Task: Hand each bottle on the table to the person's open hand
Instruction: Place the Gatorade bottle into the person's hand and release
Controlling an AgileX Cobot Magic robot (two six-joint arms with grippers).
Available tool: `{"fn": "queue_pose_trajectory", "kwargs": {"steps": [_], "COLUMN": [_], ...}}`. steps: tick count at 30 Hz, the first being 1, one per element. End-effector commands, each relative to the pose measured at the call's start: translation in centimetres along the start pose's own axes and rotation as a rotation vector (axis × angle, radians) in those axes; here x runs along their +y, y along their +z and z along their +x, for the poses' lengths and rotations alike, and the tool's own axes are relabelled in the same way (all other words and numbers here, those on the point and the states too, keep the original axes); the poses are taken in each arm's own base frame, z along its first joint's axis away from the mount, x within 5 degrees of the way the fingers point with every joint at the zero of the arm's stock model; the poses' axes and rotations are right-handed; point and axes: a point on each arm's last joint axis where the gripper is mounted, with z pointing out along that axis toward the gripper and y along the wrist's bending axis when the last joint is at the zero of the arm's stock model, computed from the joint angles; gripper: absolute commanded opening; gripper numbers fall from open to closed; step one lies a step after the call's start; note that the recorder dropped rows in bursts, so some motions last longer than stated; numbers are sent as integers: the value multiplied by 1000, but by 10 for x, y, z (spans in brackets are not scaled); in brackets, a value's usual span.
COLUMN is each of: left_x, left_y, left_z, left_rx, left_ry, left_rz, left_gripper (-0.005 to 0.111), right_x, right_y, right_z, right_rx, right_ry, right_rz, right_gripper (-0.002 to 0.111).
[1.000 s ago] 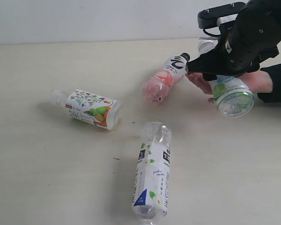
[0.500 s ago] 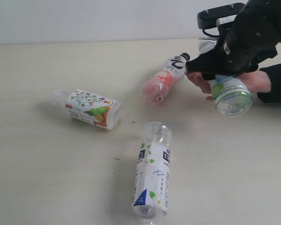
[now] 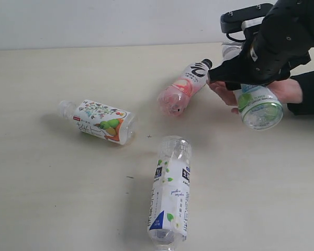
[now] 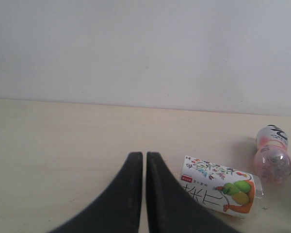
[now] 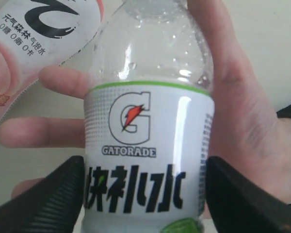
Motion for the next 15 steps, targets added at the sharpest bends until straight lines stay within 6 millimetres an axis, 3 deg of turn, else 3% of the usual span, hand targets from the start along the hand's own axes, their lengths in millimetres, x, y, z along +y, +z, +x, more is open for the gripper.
{"fn": "queue_pose_trajectory", "kwargs": {"steps": [1, 10, 15], "left_x": [0, 0, 0], "left_y": [0, 0, 0], "left_z": [1, 1, 1], "left_rx": [-7, -7, -7], "left_ry": [0, 0, 0], "left_rz": [-3, -3, -3], "left_gripper": [5, 5, 5], "right_x": [-2, -2, -4], "right_y": [0, -1, -16], "right_z": [-1, -2, -9], "right_rx": [6, -6, -64], "right_ry": [-21, -19, -5], "right_rz": [13, 6, -16], "right_gripper": [80, 83, 83]}}
